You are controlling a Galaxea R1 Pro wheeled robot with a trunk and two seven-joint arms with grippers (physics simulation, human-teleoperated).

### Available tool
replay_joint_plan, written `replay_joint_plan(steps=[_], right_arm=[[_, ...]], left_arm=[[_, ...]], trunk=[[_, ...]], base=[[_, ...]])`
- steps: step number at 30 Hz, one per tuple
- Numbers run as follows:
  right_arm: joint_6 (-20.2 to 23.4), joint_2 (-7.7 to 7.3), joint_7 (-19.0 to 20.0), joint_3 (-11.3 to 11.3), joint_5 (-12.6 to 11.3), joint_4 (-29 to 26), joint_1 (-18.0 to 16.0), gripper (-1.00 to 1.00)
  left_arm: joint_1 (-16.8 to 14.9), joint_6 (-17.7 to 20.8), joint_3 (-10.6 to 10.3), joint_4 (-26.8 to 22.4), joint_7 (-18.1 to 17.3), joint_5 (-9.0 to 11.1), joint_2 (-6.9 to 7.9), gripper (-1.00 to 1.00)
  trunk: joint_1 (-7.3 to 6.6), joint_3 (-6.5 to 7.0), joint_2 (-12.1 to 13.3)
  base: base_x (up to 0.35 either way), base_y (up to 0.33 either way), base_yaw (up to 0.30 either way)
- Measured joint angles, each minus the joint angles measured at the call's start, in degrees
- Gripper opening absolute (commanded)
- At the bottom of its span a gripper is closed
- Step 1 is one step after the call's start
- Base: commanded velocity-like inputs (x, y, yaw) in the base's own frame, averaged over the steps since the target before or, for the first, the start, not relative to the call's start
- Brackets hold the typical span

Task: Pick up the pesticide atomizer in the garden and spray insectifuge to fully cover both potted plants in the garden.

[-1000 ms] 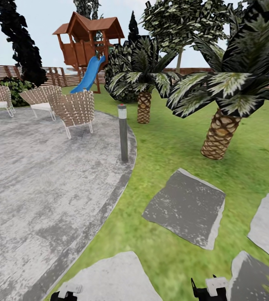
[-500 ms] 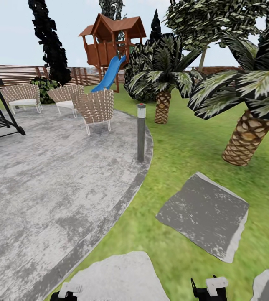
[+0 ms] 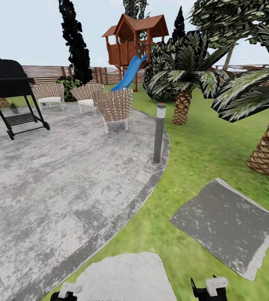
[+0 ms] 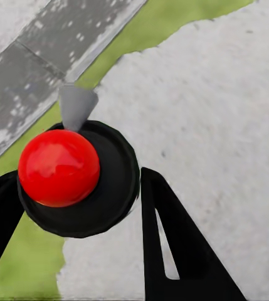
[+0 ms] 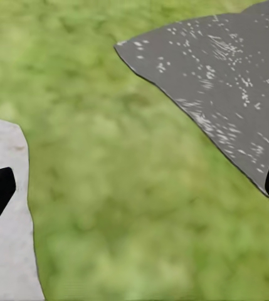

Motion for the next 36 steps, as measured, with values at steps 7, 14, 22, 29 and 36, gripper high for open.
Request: replay_joint_plan(steps=[7, 14, 22, 29, 36], right_arm=[[0.01, -0.01, 0.01, 0.00, 0.00, 0.00, 0.00, 1.00], [0.01, 0.03, 0.01, 0.00, 0.00, 0.00, 0.00, 1.00], [0.01, 0.02, 0.02, 0.01, 0.00, 0.00, 0.00, 1.00], [0.00, 0.02, 0.00, 0.00, 0.00, 0.00, 0.00, 1.00], [0.00, 0.01, 0.01, 0.00, 0.00, 0.00, 0.00, 1.00]], left_arm=[[0.00, 0.00, 0.00, 0.00, 0.00, 0.00, 0.00, -1.00], [0.00, 0.00, 0.00, 0.00, 0.01, 0.00, 0.00, -1.00], [0.00, 0.00, -0.01, 0.00, 0.01, 0.00, 0.00, -1.00], [0.00, 0.00, 0.00, -0.05, 0.00, 0.00, 0.00, -1.00], [0.00, 0.02, 0.00, -0.09, 0.00, 0.00, -0.08, -1.00]], trunk=[[0.03, 0.00, 0.00], [0.03, 0.00, 0.00], [0.02, 0.00, 0.00], [0.00, 0.00, 0.00], [0.00, 0.00, 0.00]], base=[[-0.117, 0.026, 0.279], [-0.314, 0.114, 0.279], [-0.239, 0.137, 0.279], [-0.054, 0.043, 0.279], [-0.001, 0.001, 0.279]])
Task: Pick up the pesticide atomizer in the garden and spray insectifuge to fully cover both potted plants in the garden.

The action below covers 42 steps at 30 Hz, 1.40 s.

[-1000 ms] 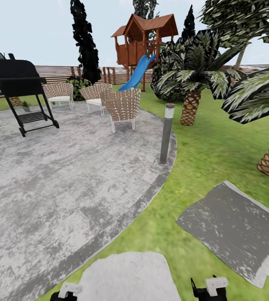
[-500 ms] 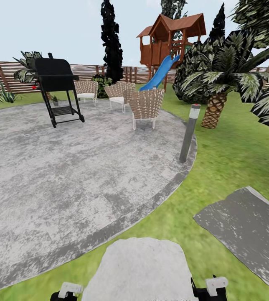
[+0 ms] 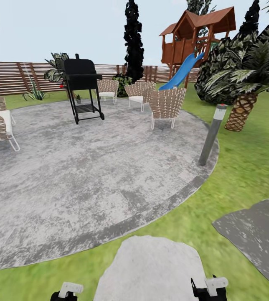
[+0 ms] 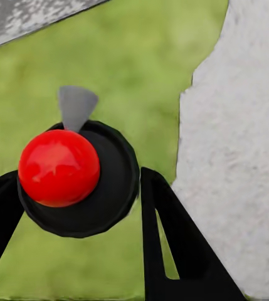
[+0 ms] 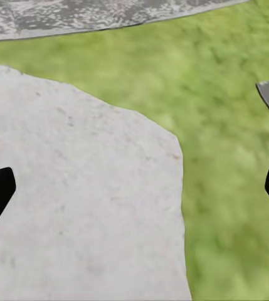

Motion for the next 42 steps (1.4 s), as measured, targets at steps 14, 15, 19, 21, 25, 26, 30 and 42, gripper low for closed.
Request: replay_joint_plan(steps=[14, 15, 19, 21, 25, 26, 30, 42], right_arm=[[0.00, 0.05, -0.01, 0.00, 0.00, 0.00, 0.00, 1.00], [0.00, 0.05, -0.01, 0.00, 0.00, 0.00, 0.00, 1.00], [0.00, 0.05, 0.01, 0.00, 0.00, 0.00, 0.00, 1.00], [0.00, 0.05, 0.01, 0.00, 0.00, 0.00, 0.00, 1.00], [0.00, 0.05, 0.01, 0.00, 0.00, 0.00, 0.00, 1.00], [0.00, 0.05, 0.02, 0.00, 0.00, 0.00, 0.00, 1.00], [0.00, 0.05, 0.04, 0.00, 0.00, 0.00, 0.00, 1.00], [0.01, 0.05, 0.03, 0.00, 0.01, 0.00, 0.00, 1.00]], left_arm=[[0.00, -0.16, -0.06, 0.01, 0.19, 7.09, 0.17, -1.00], [0.00, -0.17, -0.06, 0.03, 0.18, 7.07, 0.17, -1.00], [0.02, -0.17, -0.07, 0.06, 0.21, 7.01, 0.17, -1.00], [0.02, -0.17, -0.06, 0.07, 0.22, 7.00, 0.17, -1.00], [0.03, -0.17, -0.06, 0.07, 0.24, 7.00, 0.17, -1.00], [0.05, -0.17, -0.06, 0.07, 0.23, 7.00, 0.17, -1.00], [0.01, -0.15, -0.06, 0.07, 0.24, 7.00, 0.17, -1.00], [0.02, -0.11, -0.05, 0.07, 0.26, 7.00, 0.17, -1.00]], trunk=[[0.00, 0.00, 0.00], [0.00, 0.00, 0.00], [0.00, 0.00, 0.00], [0.00, 0.00, 0.00], [0.00, 0.00, 0.00], [0.00, 0.00, 0.00], [0.00, 0.00, 0.00], [0.00, 0.00, 0.00]], base=[[0.000, 0.000, 0.279], [0.000, 0.000, 0.279], [0.000, 0.000, 0.279], [0.000, 0.000, 0.279], [0.000, 0.000, 0.279], [0.000, 0.000, 0.279], [0.000, 0.000, 0.279], [0.000, 0.150, 0.279]])
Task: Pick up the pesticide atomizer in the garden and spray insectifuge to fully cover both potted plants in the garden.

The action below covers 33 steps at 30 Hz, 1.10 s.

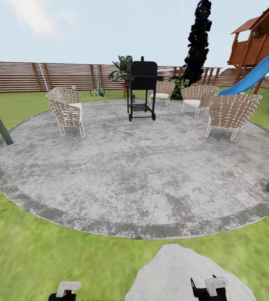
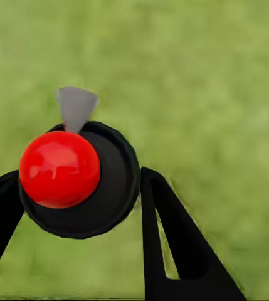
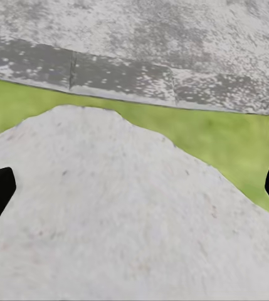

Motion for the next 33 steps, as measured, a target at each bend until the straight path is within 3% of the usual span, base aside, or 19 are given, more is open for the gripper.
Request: replay_joint_plan(steps=[17, 23, 33], right_arm=[[-0.01, 0.00, 0.03, 0.00, 0.00, 0.00, 0.00, 1.00], [-0.01, -0.14, 0.02, 0.00, 0.07, -0.01, 0.01, 1.00], [-0.01, -0.27, -0.04, -0.03, 0.09, -0.02, 0.01, 1.00]], left_arm=[[-0.01, 0.03, -0.01, 0.00, -0.01, 0.01, 0.00, -1.00], [-0.01, 0.03, -0.04, 0.02, -0.01, 0.00, -0.01, -1.00], [-0.01, 0.03, -0.08, 0.02, -0.01, 0.00, -0.01, -1.00]], trunk=[[0.00, 0.00, 0.00], [-0.01, 0.00, 0.00], [-0.03, 0.00, 0.00]], base=[[0.000, 0.007, 0.270], [0.093, 0.000, 0.031], [0.320, 0.000, 0.000]])
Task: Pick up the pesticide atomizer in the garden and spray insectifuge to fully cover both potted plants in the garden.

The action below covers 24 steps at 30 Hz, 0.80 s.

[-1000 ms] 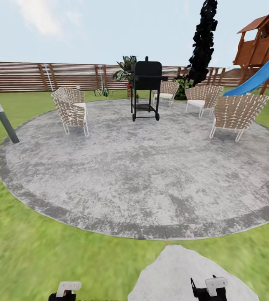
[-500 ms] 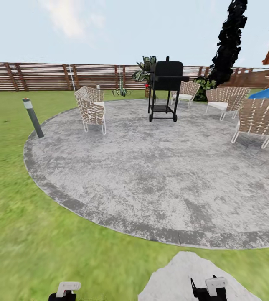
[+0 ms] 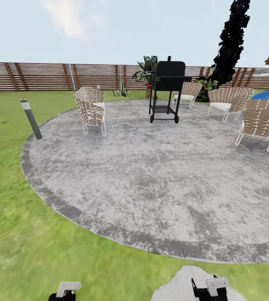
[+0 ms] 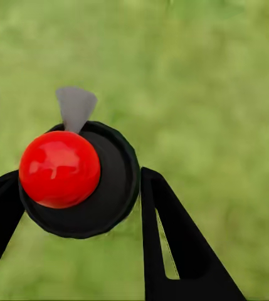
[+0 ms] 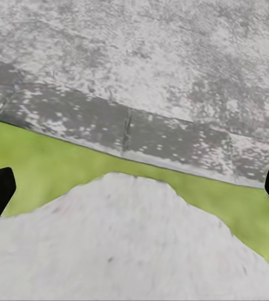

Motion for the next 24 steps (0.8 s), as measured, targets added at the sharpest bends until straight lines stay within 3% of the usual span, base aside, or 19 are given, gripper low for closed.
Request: replay_joint_plan(steps=[24], right_arm=[[0.00, 0.08, 0.00, 0.03, -0.03, 0.00, 0.00, 1.00]], left_arm=[[0.03, 0.00, 0.00, 0.01, -0.01, -0.16, 0.00, -1.00]], trunk=[[0.00, 0.00, 0.00]], base=[[0.335, 0.000, 0.000]])
